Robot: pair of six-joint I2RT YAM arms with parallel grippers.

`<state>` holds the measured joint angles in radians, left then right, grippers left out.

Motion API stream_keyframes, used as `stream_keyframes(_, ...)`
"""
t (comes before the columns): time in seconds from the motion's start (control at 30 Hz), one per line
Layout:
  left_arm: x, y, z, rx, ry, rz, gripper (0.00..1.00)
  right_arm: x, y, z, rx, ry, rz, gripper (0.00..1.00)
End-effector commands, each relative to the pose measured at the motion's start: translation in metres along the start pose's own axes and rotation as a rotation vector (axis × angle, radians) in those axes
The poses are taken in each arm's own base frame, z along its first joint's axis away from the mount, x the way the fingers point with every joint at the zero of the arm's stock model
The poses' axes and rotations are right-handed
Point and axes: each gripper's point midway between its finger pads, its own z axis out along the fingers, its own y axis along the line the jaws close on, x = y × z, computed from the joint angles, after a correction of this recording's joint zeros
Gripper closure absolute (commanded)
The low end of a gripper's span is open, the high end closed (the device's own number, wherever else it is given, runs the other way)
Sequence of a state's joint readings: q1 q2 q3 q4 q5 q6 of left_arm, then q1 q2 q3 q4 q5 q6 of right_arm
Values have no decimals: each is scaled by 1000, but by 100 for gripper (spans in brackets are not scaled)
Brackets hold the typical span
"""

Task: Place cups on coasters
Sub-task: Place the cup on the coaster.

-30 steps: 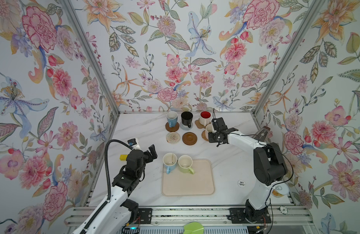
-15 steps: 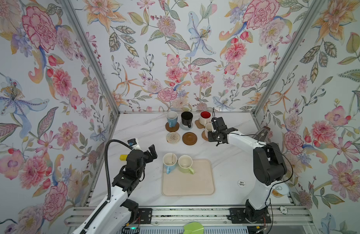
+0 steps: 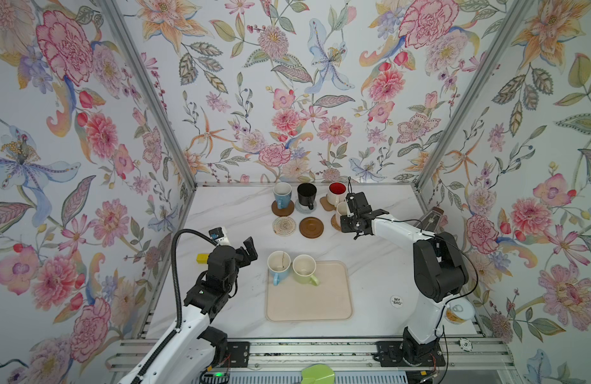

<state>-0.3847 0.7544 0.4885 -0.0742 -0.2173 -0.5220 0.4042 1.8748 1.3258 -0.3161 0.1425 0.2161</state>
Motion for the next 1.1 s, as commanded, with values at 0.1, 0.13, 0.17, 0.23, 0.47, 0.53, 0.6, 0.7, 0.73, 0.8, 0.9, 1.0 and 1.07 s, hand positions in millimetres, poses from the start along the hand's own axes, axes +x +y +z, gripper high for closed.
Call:
stream_keyframes(0.1, -7, -2, -2, -2, -17, -7, 1, -25, 4, -3, -12, -76, 2, 78)
stream_keyframes(0.13, -6, -2, -2, -2, -16, -7, 1, -24, 4, -3, -15, -74, 1, 77)
stream_keyframes(0.17, -6, -2, -2, -3, -16, -5, 1, -25, 5, -3, -17, -75, 1, 76)
stream_keyframes(0.23, -6, -1, -2, -3, -17, -5, 1, -25, 5, -3, -20, -75, 2, 75)
stream_keyframes(0.47, -6, 0, -3, -6, -18, -5, 1, -25, 6, -5, -24, -77, 4, 70)
stream_keyframes(0.53, -7, -1, -3, -5, -19, -5, 1, -24, 6, -5, -23, -75, 5, 67)
stream_keyframes(0.6, -7, -1, -3, -4, -19, -5, 1, -24, 7, -5, -26, -75, 8, 64)
stream_keyframes(0.7, -9, -2, -4, -2, -22, -7, 1, -25, 8, -8, -33, -80, 15, 56)
stream_keyframes(0.73, -8, -1, -3, -2, -21, -7, 1, -25, 8, -10, -36, -81, 16, 54)
stream_keyframes(0.8, -8, -1, -4, -5, -22, -7, 1, -26, 8, -12, -39, -88, 19, 47)
stream_keyframes(0.9, -9, -1, -4, -5, -24, -7, 1, -27, 6, -16, -31, -98, 25, 37)
stream_keyframes(1.0, -10, -1, -5, -5, -26, -8, 1, -28, 4, -20, -24, -106, 32, 31)
stream_keyframes(1.07, -10, -2, -4, -2, -26, -10, 1, -29, 2, -23, -20, -113, 43, 26)
